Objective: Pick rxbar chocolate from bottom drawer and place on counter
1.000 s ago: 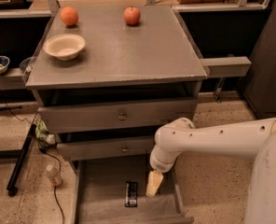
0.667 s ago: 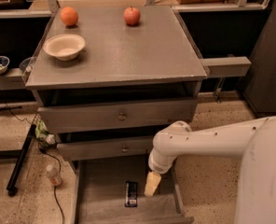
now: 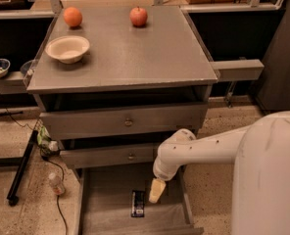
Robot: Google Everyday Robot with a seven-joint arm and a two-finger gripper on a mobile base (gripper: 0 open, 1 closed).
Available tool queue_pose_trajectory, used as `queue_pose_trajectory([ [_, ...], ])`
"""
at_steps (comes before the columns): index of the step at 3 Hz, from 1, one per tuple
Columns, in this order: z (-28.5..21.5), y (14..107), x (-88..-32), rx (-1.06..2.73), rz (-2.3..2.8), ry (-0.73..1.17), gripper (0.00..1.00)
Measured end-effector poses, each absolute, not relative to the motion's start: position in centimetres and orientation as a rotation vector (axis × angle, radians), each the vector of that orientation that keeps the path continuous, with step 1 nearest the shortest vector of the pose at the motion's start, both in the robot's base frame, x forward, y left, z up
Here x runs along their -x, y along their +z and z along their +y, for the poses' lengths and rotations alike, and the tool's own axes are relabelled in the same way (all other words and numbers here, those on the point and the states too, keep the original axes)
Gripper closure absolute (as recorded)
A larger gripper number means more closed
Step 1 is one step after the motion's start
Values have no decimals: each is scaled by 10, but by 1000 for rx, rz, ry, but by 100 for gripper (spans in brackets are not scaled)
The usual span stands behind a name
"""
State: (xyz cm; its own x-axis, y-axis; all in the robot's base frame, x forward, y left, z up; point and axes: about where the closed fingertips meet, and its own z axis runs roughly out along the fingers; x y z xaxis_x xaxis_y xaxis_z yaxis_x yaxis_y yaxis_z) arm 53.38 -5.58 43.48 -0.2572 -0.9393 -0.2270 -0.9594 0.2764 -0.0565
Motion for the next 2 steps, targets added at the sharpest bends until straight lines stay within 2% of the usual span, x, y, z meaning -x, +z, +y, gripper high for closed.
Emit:
queue_pose_trajectory([
  [2, -47, 387, -528, 1773, 2337, 159, 0],
])
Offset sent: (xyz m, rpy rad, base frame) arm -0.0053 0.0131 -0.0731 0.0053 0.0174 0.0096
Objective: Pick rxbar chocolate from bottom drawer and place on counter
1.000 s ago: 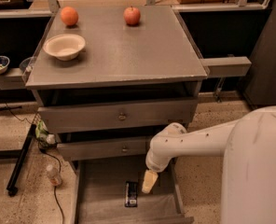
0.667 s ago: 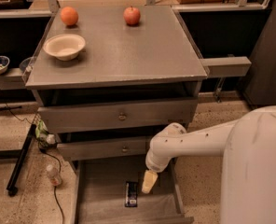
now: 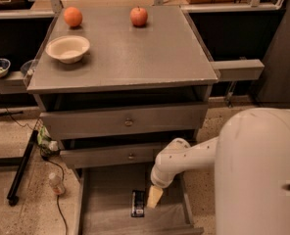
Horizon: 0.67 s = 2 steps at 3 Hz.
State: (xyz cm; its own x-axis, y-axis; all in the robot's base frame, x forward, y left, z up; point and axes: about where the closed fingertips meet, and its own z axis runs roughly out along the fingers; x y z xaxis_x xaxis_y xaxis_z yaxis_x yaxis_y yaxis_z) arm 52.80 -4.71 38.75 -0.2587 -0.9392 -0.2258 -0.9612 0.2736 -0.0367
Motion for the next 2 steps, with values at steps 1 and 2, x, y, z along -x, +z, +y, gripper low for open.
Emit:
queue_pose_trajectory([
  [1, -33, 345, -527, 1813, 2333, 202, 0],
  [2, -33, 345, -527, 1813, 2333, 202, 0],
])
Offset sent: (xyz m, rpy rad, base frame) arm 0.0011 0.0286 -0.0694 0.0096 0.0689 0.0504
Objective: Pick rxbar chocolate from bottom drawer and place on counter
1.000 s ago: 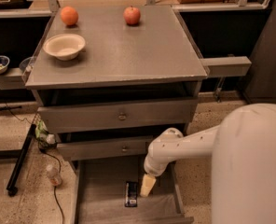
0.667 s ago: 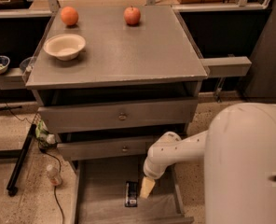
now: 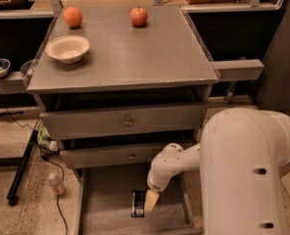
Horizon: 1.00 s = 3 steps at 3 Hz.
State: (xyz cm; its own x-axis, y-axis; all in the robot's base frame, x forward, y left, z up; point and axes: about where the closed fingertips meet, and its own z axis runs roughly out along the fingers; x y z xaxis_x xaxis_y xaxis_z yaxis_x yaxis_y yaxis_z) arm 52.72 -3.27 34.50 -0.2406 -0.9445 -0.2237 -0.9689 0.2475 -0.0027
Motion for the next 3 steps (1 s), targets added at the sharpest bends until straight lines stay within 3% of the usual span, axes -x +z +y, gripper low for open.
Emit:
queue_pose_trajectory([
  [3, -49, 299, -542, 1818, 2307, 136, 0],
])
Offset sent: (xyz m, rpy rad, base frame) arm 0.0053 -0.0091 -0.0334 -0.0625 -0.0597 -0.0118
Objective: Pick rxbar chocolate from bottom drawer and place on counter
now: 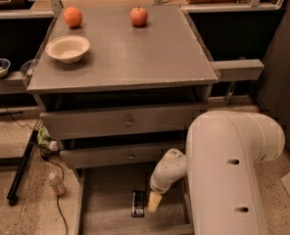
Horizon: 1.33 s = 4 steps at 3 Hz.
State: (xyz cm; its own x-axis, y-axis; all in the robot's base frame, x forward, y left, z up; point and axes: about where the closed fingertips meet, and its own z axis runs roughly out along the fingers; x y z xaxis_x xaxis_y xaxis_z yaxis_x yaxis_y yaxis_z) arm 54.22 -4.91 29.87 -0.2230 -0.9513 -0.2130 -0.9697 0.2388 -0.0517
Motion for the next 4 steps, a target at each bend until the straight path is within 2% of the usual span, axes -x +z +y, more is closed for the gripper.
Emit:
queue_pose_trajectory([
  [4, -17, 232, -555, 1813, 2255, 236, 0],
])
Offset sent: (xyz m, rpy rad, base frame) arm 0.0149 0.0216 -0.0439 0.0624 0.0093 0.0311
